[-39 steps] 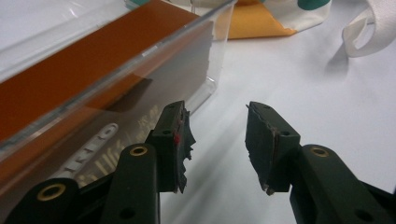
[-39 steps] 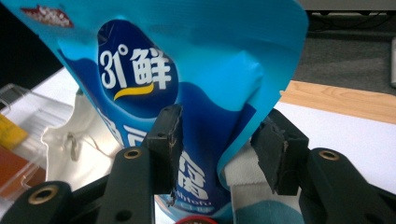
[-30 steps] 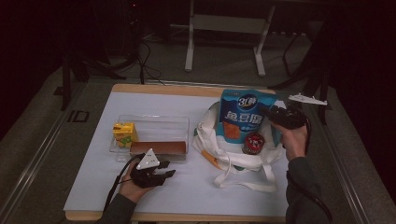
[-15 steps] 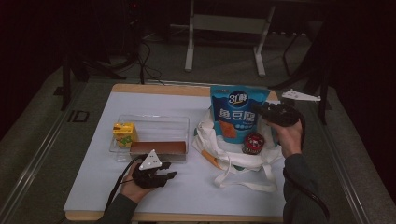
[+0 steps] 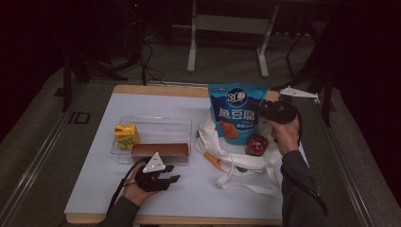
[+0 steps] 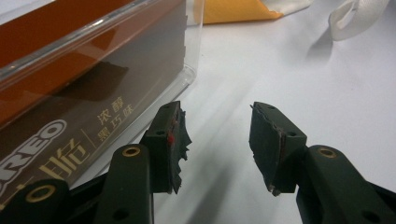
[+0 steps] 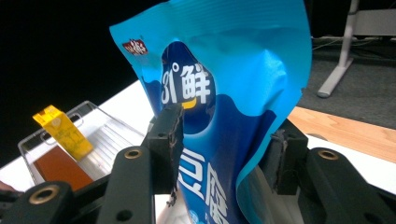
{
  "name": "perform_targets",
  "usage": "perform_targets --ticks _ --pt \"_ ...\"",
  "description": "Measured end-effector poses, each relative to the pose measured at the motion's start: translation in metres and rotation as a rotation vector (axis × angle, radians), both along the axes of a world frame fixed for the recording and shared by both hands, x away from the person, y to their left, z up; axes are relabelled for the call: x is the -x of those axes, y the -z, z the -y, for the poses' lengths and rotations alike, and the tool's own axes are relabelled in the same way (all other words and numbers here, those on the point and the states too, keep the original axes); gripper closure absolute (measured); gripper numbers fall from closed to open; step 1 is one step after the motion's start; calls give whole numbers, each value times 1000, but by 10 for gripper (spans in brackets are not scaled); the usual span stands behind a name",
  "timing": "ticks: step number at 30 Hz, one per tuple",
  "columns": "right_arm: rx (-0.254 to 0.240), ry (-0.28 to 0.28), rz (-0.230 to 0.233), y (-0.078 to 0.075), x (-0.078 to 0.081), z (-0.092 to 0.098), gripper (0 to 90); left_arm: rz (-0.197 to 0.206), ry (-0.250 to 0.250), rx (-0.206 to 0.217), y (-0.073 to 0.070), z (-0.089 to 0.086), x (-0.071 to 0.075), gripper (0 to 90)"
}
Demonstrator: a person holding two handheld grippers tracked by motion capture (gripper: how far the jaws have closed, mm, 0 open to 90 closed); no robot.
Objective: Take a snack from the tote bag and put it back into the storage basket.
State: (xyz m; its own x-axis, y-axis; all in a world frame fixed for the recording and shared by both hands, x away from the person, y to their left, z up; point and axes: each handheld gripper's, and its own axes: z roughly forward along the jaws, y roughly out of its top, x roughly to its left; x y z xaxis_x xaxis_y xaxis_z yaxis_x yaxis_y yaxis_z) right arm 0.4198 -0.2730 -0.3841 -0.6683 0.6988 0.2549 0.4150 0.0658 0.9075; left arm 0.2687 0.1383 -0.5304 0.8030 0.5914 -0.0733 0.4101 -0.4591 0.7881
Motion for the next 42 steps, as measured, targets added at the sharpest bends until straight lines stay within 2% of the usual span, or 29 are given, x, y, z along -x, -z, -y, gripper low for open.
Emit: perform_targets --ticks 1,2,3,5,8,10,12,15,16,21,23,29,33,34,35,37,42 --pt "0 0 0 0 0 0 542 0 0 0 0 0 0 539" --pt "-22 -47 -14 0 -2 -1 617 -1 0 1 0 0 0 539" --pt "-25 -70 -13 0 -2 -3 616 0 0 -1 0 0 0 538" --pt "-2 -66 -9 -1 -2 -6 586 -2 2 -1 0 0 0 536" --pt "8 -40 -3 -2 -3 -8 551 0 5 -4 0 1 0 535" --pt "-15 -86 -13 -1 -4 -8 661 2 6 -7 0 1 1 532" --pt "1 -113 -4 -1 -3 -10 656 -1 7 -5 1 1 0 530" --pt "13 -78 10 -2 -3 -13 570 -1 9 -7 1 2 0 528" --pt "8 -73 12 -2 -3 -13 574 -1 11 -8 1 3 1 528" --pt "-12 -79 14 -1 -4 -18 664 1 13 -11 1 3 1 528" --pt "-18 -85 5 -1 -5 -18 800 2 14 -13 1 3 1 528" --pt "-27 -48 -24 -2 -8 -21 837 -1 19 -18 1 3 1 527" --pt "-27 -60 -28 -2 -9 -24 814 -2 23 -20 2 4 1 526" --pt "4 -63 -28 -3 -10 -27 727 -3 23 -22 2 4 1 526" --pt "31 -53 -26 -3 -10 -30 692 -3 23 -22 2 4 1 525" --pt "50 -52 -26 -3 -10 -33 669 -2 24 -22 2 4 1 525" --pt "31 -38 -16 -4 -10 -34 694 -2 27 -23 2 4 1 523"
